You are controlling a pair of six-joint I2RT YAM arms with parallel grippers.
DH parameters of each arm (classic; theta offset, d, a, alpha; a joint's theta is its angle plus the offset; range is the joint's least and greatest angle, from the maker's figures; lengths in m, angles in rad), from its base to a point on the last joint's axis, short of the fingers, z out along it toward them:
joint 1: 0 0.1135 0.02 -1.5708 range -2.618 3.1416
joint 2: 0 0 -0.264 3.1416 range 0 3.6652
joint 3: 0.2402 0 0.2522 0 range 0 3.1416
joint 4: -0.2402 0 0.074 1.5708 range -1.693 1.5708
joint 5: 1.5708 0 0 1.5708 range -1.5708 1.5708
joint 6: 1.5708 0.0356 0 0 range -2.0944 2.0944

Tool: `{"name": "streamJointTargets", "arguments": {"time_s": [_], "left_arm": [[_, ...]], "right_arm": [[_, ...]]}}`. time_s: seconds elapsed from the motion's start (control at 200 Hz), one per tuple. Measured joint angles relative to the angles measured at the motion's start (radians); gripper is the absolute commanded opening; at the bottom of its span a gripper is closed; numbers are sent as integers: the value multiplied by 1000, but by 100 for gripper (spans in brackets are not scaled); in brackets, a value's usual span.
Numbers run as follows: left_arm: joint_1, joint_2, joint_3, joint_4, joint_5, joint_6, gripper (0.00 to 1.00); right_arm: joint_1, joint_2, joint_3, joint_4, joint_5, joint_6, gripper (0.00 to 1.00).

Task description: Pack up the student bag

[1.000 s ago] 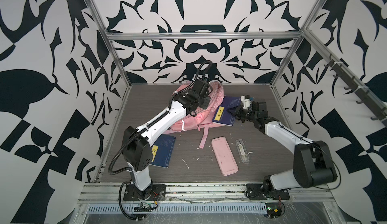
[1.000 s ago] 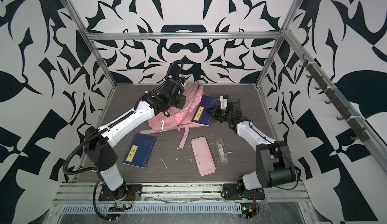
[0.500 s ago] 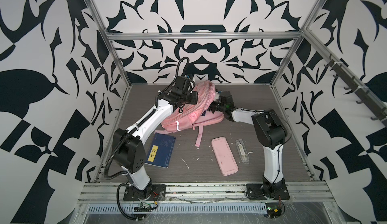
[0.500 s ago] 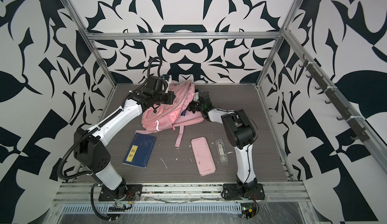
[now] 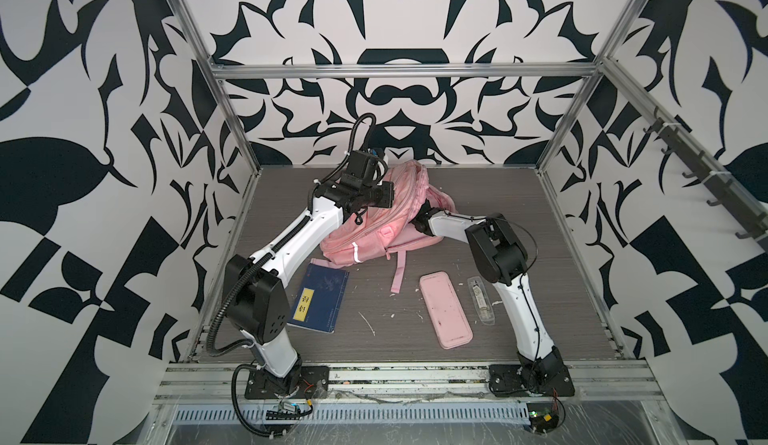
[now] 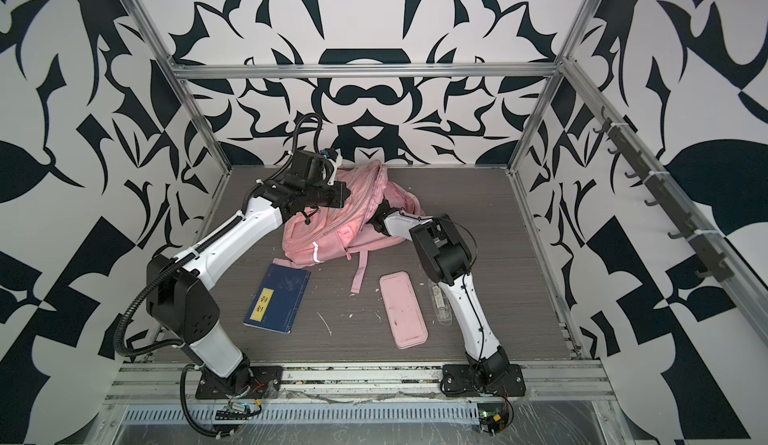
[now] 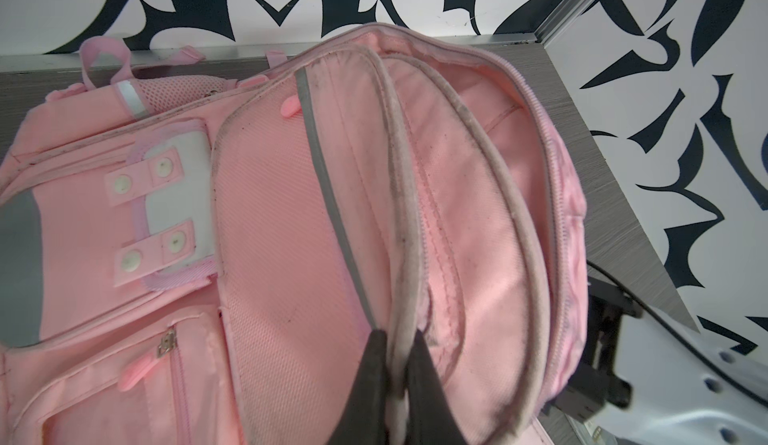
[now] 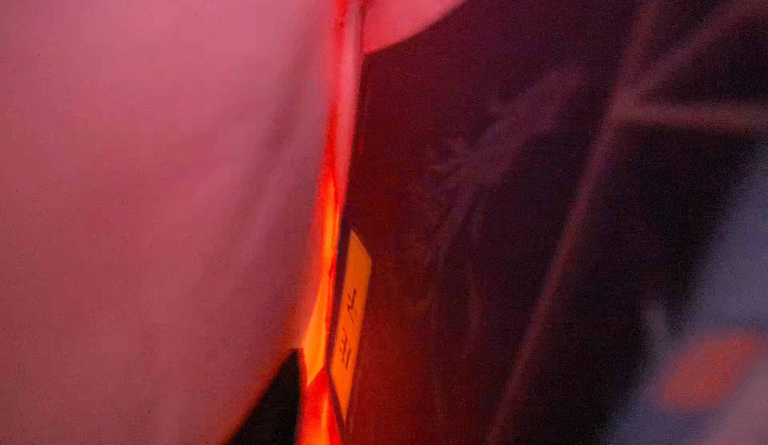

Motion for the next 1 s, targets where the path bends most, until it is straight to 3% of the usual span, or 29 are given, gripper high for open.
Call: {"name": "streamJointTargets", "arguments": {"time_s": [0.065, 0.345, 0.66, 0.805, 1.0], "left_arm": [[1, -3, -1, 0, 0, 3, 0], [6, -22, -2, 6, -19, 29, 0], [-2, 85, 21, 7, -17, 42, 0], [-6, 155, 52, 2, -9, 31, 0], [-19, 179, 61, -17, -22, 22, 37]], "right_arm": [[-6, -31, 0, -92, 20, -63, 76], [-51, -208, -48, -382, 164, -281, 85], [-192, -517, -443, -417, 316, -359, 100], [-204, -704, -619, -429, 423, -393, 100], [-192, -966, -732, -419, 500, -381, 100]]}}
